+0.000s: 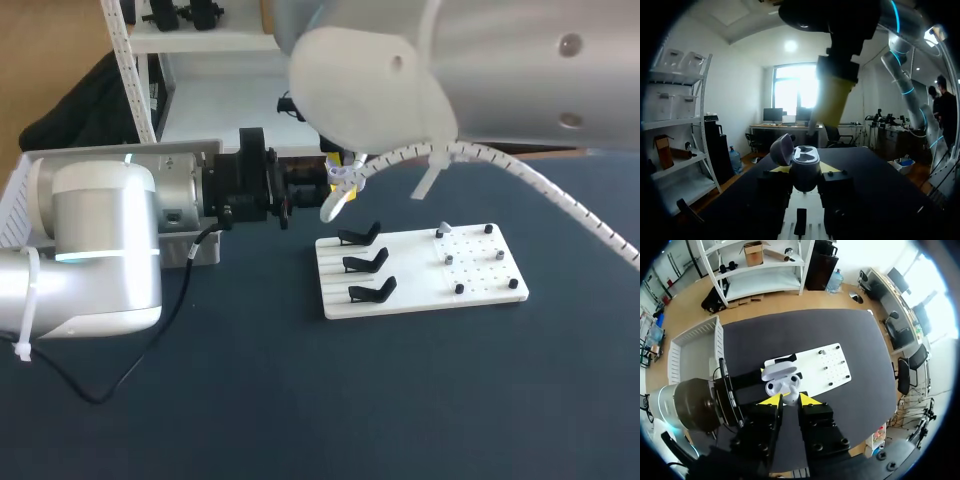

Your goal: Pick up each earbud case from the left stands, insert the matching earbuds, close the lid, and place the case in the box.

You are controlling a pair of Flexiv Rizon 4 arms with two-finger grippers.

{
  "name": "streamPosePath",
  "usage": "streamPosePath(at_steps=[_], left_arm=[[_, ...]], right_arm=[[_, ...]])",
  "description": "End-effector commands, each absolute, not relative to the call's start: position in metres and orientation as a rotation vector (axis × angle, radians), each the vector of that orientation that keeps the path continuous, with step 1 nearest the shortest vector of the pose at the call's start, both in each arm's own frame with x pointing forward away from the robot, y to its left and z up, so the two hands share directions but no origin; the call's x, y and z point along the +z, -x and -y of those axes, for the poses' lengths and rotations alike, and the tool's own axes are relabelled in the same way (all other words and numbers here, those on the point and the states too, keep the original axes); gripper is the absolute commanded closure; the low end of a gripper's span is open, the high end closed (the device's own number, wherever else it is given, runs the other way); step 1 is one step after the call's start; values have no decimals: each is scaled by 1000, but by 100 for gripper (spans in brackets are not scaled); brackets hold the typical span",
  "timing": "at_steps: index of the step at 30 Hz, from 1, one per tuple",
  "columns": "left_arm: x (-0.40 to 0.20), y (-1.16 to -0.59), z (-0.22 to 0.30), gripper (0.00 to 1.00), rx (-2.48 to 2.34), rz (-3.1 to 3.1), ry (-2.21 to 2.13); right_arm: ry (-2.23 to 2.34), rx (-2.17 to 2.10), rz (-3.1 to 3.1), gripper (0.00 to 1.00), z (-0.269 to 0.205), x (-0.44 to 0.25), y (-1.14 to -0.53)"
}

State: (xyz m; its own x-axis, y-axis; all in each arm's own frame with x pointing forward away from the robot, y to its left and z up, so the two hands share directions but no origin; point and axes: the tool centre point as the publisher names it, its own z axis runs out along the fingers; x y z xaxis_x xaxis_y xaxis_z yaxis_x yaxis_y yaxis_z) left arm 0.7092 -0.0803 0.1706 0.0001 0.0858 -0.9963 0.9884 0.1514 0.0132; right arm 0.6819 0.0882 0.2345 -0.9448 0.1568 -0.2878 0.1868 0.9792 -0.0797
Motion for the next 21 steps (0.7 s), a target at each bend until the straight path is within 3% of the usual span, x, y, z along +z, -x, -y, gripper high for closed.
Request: streamPosePath(at_steps=[1, 21], left_arm=[[170, -708, 80, 100, -1047, -1332, -1156], [170, -708, 80, 100, -1047, -1332, -1156]], right_arm=[[-253, -158, -2847, 100, -87, 232, -684], [-205, -200, -2877, 100, -84, 220, -693]])
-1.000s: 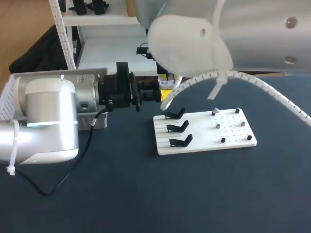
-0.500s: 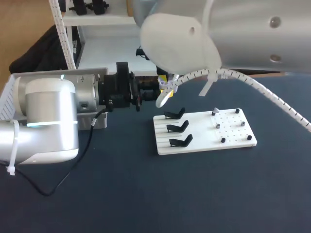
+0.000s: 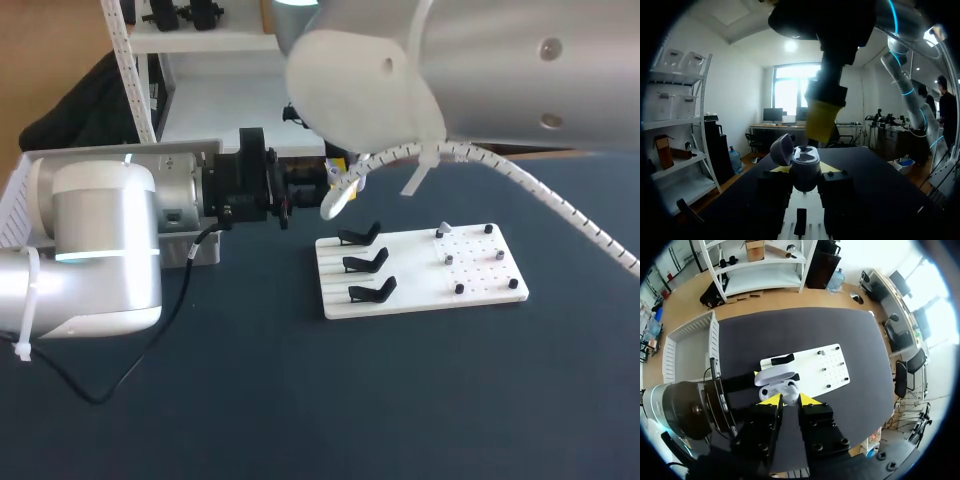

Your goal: Pick up each earbud case from the left stands, insert the matching earbuds, close the lid, and place the case in the box.

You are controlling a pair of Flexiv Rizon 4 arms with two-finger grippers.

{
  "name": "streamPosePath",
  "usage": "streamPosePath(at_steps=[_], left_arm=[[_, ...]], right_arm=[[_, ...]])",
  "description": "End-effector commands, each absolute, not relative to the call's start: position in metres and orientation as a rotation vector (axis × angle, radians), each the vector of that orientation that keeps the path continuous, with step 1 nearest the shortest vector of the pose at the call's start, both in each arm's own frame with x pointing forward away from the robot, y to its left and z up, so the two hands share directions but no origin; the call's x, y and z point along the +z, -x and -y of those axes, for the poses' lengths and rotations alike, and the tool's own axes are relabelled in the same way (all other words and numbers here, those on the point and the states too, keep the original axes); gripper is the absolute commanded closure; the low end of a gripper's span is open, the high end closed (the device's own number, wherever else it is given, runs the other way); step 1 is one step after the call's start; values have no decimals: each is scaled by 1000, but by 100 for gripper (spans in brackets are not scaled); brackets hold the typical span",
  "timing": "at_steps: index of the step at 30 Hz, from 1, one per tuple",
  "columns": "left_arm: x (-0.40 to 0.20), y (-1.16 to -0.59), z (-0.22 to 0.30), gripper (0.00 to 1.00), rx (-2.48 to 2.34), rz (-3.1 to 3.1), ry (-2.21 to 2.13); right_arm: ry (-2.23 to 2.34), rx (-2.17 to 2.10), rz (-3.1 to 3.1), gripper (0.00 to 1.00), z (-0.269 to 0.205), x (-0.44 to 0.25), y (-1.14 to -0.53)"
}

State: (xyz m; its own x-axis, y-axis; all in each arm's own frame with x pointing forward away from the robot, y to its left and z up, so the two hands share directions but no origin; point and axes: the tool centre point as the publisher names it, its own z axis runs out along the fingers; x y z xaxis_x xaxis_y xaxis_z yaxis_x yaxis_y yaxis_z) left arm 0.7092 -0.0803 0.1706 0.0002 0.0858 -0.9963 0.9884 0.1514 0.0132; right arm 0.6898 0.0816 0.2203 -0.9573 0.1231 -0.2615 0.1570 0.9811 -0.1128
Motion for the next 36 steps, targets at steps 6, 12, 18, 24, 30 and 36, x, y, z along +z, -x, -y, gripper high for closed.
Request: streamPosePath(at_steps=[6, 12, 18, 24, 30, 36], left_arm=[[170, -708, 80, 100, -1047, -1332, -1156], [170, -708, 80, 100, -1047, -1332, -1156], [170, -708, 80, 100, -1047, -1332, -1156], [170, -708, 80, 100, -1047, -1332, -1156], [170, -708, 80, 100, -1047, -1332, -1156], [170, -708, 80, 100, -1047, -1332, -1156]], right_arm=[[-201, -206, -2882, 100, -82, 216, -694], [-208, -207, -2886, 100, -80, 214, -695], [-205, -209, -2898, 100, -81, 208, -695], [-213, -202, -2908, 89, -80, 207, -694], [-227, -182, -2901, 70, -78, 214, -689], [-191, -72, -2882, 68, -72, 226, -673]])
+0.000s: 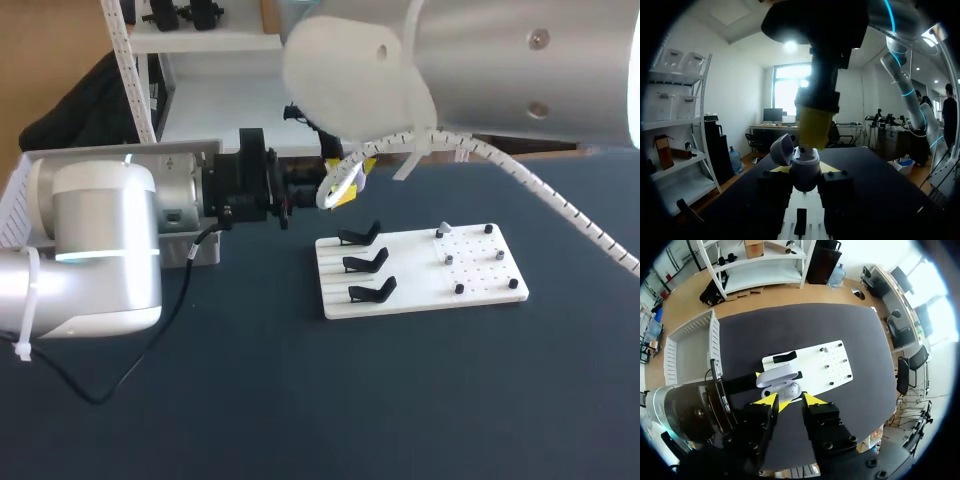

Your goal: Pick up each earbud case from the left stands, insert the matching earbuds, close the lid, and place the case in the box.

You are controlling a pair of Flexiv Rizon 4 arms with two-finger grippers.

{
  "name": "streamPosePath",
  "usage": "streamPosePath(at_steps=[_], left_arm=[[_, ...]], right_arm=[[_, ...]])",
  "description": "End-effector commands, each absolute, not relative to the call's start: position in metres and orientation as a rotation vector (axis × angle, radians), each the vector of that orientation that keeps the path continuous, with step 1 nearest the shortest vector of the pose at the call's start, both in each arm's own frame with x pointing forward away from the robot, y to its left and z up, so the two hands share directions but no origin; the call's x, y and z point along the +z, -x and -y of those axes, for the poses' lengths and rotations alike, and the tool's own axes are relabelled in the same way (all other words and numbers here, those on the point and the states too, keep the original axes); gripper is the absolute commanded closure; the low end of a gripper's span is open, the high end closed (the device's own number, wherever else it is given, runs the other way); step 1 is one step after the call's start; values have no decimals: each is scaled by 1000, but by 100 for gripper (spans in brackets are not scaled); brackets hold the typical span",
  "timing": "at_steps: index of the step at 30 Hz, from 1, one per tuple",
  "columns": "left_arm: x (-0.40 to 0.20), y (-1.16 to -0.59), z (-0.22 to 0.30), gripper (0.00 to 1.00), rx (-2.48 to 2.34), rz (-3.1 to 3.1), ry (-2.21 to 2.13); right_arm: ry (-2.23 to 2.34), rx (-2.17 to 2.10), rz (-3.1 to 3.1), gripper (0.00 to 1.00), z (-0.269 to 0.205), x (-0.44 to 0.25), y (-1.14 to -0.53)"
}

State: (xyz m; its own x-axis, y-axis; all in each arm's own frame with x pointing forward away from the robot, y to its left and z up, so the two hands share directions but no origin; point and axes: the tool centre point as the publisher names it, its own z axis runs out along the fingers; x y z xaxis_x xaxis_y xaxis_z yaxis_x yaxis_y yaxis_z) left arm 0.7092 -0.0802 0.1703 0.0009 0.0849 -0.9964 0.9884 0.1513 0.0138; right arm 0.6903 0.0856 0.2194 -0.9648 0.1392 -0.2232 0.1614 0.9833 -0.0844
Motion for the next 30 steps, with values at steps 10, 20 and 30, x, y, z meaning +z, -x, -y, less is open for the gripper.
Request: streamPosePath(at_steps=[10, 20, 30], left_arm=[[170, -708, 80, 100, -1047, -1332, -1156], [170, -708, 80, 100, -1047, -1332, -1156], [170, -708, 80, 100, -1047, -1332, -1156]], right_arm=[[95, 95, -2764, 23, -39, 229, -648], [156, 95, -2771, 0, -9, 235, -641], [156, 95, -2771, 0, -9, 235, -641]])
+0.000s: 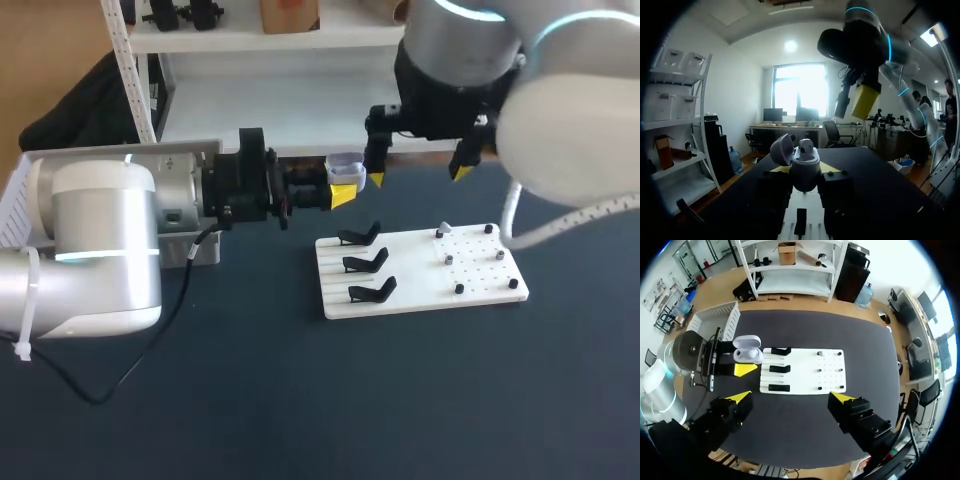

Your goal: Pick up each earbud case from the left stands, insert the matching earbuds, close the lid, and place the case in the box.

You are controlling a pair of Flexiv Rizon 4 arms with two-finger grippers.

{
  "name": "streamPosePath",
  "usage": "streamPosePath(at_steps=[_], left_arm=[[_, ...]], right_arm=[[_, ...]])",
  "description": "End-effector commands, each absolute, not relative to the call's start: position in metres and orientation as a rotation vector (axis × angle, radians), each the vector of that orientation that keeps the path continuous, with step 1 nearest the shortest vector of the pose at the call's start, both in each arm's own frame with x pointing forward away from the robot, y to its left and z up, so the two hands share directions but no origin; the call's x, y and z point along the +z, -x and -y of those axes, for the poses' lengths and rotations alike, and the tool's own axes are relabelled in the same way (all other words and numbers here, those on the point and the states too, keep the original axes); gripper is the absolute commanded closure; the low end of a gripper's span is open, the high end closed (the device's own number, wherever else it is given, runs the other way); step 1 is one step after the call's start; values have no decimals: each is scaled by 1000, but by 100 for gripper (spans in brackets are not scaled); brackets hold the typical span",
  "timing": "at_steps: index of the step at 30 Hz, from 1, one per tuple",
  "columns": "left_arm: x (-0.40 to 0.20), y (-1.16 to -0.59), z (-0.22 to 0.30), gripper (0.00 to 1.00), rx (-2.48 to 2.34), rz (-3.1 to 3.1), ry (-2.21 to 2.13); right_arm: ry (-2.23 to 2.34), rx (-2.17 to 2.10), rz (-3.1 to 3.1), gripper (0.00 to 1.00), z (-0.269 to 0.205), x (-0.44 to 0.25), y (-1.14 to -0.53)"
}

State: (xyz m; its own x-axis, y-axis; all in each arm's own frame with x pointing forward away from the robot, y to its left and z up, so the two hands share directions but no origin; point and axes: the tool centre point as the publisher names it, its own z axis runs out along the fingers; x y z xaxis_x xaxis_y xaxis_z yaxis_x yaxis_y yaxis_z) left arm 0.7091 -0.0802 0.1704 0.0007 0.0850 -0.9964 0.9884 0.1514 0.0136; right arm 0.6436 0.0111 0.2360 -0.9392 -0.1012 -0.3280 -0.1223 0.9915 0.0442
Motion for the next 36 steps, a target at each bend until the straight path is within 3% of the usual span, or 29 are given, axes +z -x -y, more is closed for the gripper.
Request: streamPosePath(at_steps=[1, 10, 27, 36], left_arm=[[170, -708, 80, 100, -1047, -1332, -1156], [170, -708, 80, 100, -1047, -1332, -1156], [170, -708, 80, 100, -1047, -1332, -1156], [170, -708, 80, 100, -1047, -1332, -1156]], right_arm=[[156, 95, -2771, 0, -9, 235, -641], [-145, 126, -2865, 0, 36, 198, -664], [-227, 103, -2930, 0, 34, 98, -720], [-526, 205, -2872, 0, 47, 71, -735]])
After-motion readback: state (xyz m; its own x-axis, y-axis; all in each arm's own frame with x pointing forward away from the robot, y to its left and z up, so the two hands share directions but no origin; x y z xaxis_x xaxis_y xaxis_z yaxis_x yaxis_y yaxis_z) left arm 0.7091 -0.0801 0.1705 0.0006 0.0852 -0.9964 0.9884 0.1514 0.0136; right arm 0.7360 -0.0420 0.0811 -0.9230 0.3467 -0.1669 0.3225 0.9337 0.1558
